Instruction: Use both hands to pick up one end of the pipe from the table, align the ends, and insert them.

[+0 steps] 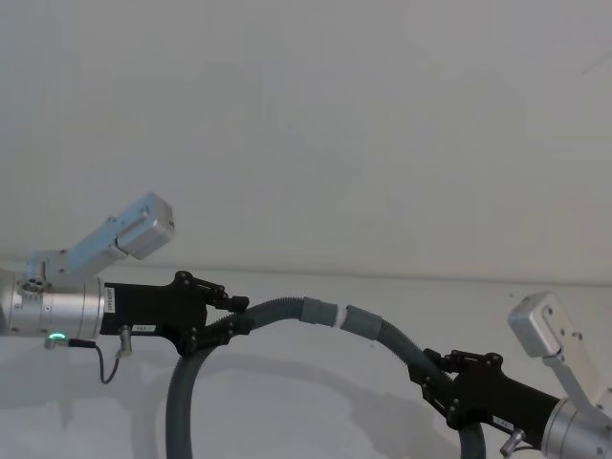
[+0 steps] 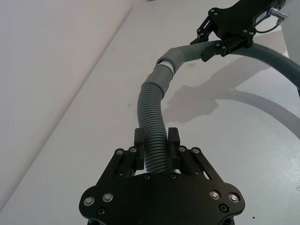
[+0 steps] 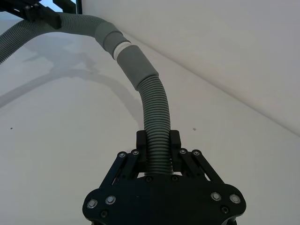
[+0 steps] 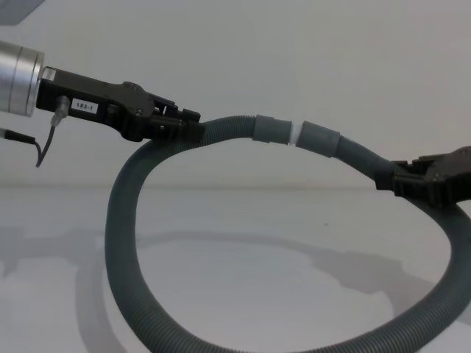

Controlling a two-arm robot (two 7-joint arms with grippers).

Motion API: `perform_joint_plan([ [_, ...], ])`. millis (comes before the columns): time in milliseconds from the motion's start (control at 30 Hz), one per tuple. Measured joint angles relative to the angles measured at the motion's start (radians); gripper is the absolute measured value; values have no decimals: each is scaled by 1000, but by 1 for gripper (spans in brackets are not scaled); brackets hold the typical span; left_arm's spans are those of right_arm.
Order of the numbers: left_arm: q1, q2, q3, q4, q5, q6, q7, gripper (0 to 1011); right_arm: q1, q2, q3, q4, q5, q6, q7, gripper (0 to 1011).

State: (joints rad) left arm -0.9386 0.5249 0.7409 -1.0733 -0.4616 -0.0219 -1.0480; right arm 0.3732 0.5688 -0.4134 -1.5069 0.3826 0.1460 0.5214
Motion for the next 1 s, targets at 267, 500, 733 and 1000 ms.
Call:
perform_joint_plan([
  [267,0,-1,-1,1,0,-1,1,271,1,-3,2,1,1,5,-4,258],
  [500,0,-2,-1,2,0,-1,2,271,1,-4,3,1,1,7,-7,258],
  [733,0,-2,-1,3,0,-1,2,271,2,-5,3,1,1,8,-7,258],
  [1000,0,-2,-1,2,0,-1,2,271,2,-5,4,1,1,9,-8,258],
])
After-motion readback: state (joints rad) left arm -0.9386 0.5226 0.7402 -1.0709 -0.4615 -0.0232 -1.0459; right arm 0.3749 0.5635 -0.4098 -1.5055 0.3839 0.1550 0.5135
